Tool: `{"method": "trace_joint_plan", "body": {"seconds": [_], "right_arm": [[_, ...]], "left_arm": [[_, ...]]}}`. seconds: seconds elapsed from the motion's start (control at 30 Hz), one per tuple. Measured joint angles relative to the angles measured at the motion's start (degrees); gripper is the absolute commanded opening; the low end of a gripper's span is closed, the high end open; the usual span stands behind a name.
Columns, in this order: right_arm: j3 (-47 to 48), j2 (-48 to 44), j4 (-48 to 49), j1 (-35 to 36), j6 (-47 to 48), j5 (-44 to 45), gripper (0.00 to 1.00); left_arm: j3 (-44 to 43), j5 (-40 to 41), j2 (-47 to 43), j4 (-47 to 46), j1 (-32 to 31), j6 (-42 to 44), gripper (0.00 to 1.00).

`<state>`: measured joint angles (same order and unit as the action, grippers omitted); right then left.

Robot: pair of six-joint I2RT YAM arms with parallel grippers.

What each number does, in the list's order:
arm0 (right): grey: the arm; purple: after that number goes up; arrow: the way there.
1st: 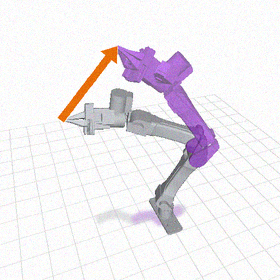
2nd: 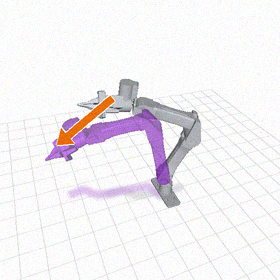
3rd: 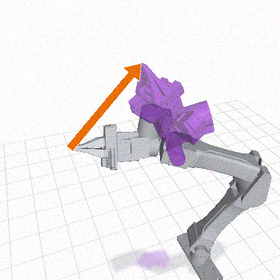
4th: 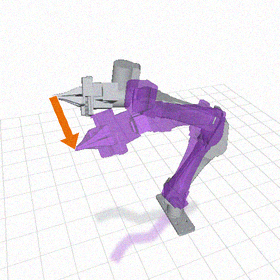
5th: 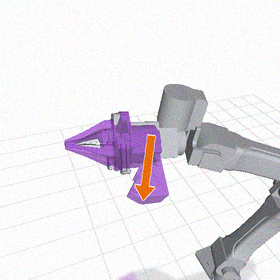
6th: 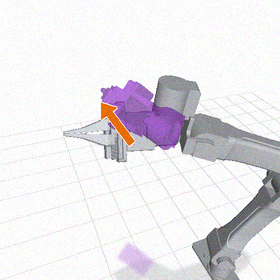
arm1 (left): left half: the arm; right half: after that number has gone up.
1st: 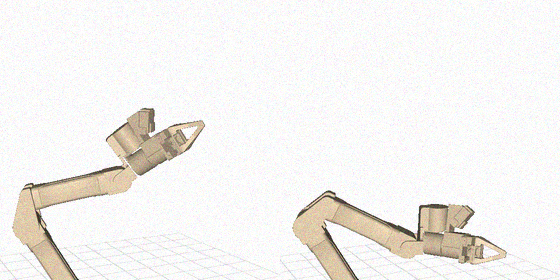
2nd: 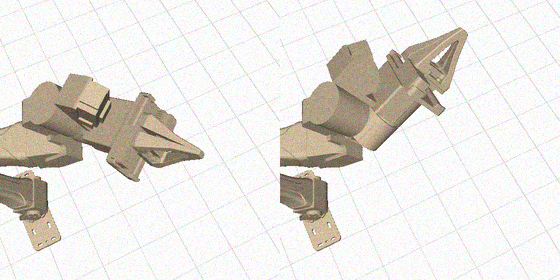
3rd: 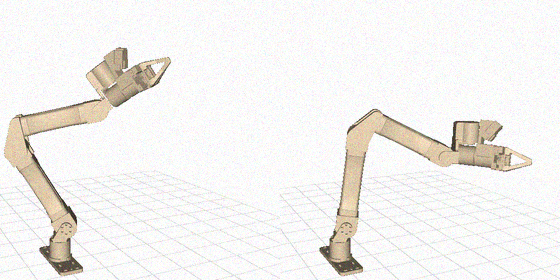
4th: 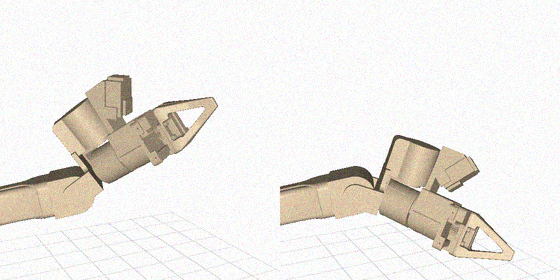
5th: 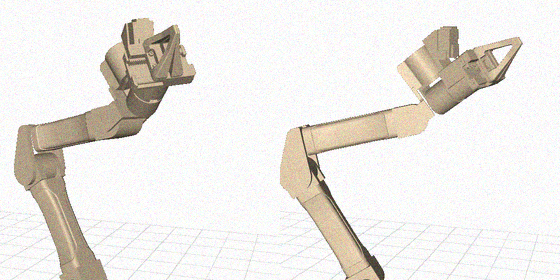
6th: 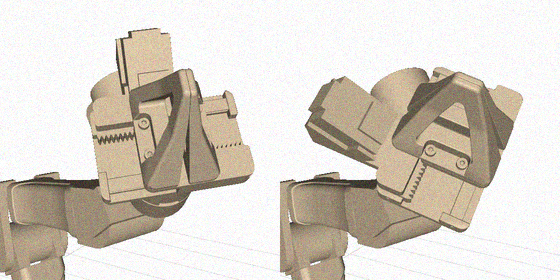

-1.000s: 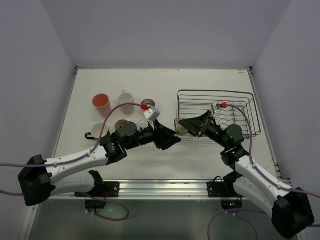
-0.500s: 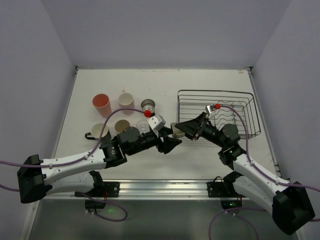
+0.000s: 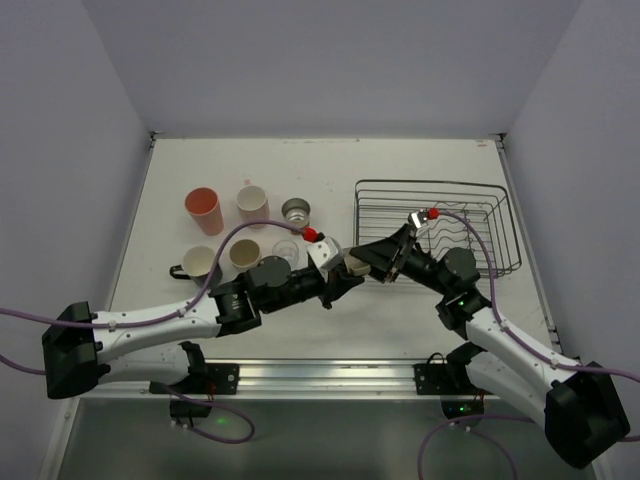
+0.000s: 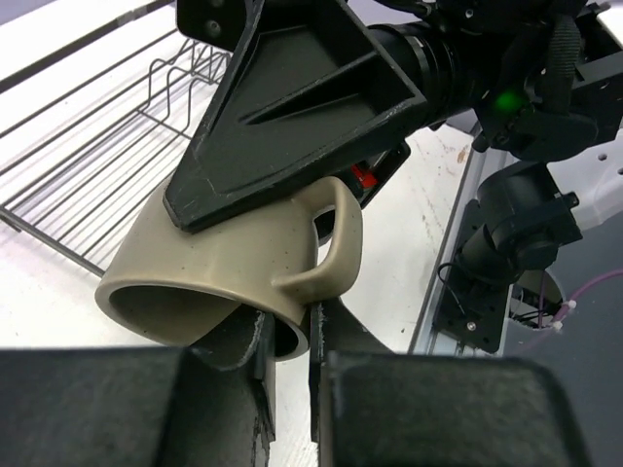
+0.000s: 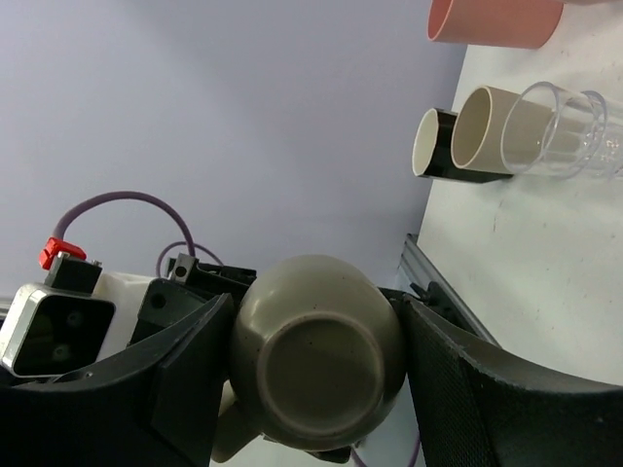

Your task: Unload the cups from the dish rack

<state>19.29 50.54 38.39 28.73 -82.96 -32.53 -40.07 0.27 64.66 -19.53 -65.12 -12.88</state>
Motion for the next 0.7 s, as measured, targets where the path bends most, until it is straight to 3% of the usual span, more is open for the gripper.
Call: {"method": "trace_joint_plan", "body": {"seconds": [0.13, 0.27, 0.53, 0.7], "right_arm": [[0.0, 0.04, -0.04, -0.07, -0.92, 0.09, 0.82], [0.04, -0.13, -0.72, 0.2, 2.21, -0.02, 0.99], [1.46, -3.89, -13.18, 0.46, 13.31, 5.03, 0.99], [3.82, -7.61, -21.84, 0.46, 20.85, 10.78, 0.99]], "left_arm": [[-0.57, 0.28, -0.09, 0.96, -0.2, 0.46, 0.0], [-2.16, 3.65, -1.11, 7.1, 0.0, -1.09, 0.0], [-8.15, 12.28, -8.98, 36.0, 0.59, -8.09, 0.0], [-12.17, 14.05, -7.04, 50.73, 0.61, -13.29, 0.0]]}}
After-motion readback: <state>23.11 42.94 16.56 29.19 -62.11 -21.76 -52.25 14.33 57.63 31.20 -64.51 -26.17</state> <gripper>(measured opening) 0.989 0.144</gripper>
